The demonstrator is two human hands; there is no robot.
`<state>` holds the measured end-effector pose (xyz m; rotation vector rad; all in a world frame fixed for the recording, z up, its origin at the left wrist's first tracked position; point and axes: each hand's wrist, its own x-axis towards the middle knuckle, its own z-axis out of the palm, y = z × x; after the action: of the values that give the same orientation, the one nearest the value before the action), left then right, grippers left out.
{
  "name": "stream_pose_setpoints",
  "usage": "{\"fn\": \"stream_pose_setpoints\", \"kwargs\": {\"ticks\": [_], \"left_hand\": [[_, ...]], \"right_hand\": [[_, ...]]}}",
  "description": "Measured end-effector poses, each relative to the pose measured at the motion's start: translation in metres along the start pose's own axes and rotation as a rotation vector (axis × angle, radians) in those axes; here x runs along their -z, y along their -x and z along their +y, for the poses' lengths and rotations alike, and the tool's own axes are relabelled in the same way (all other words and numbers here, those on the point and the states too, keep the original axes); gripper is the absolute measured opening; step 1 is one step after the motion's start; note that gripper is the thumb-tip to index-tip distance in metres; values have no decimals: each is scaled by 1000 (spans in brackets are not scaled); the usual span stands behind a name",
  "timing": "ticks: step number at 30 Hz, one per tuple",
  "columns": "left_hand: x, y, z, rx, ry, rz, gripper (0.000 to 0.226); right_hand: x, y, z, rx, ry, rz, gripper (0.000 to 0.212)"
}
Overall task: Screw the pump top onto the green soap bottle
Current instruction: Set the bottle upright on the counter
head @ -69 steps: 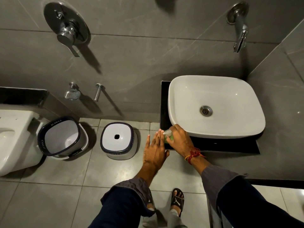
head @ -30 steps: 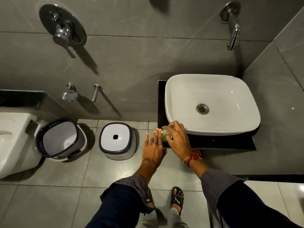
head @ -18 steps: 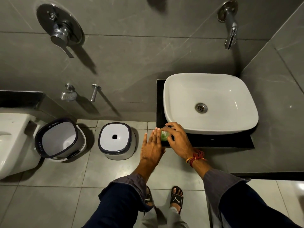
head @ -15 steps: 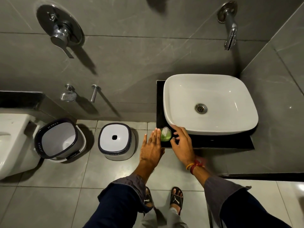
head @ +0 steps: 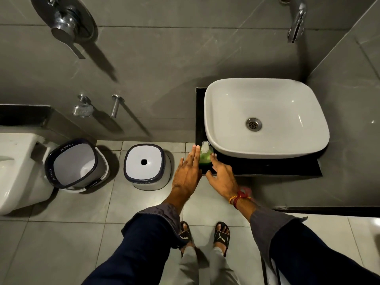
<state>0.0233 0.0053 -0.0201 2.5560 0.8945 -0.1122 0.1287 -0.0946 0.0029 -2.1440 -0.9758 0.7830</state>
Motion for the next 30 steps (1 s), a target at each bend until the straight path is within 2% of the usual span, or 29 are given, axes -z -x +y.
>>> {"fn": "stream_pose_setpoints", "kwargs": {"ticks": [7, 11, 15, 22, 30], "left_hand": [[0, -1, -2, -22, 36, 3, 84], [7, -2, 1, 27, 143, 12, 91], [16, -10, 6, 39, 281, 65, 76], [16, -8, 16, 110, 327, 173, 59], [20, -9, 27, 175, 336, 191, 57]], "right_hand": [[1, -2, 3, 50, 48, 8, 64], [2, 4, 9, 66, 56, -18, 66], [0, 7, 15, 44, 51, -34, 71], [-2, 7, 32, 89, 152, -119, 83], [10, 4, 41, 194, 291, -89, 84]]}}
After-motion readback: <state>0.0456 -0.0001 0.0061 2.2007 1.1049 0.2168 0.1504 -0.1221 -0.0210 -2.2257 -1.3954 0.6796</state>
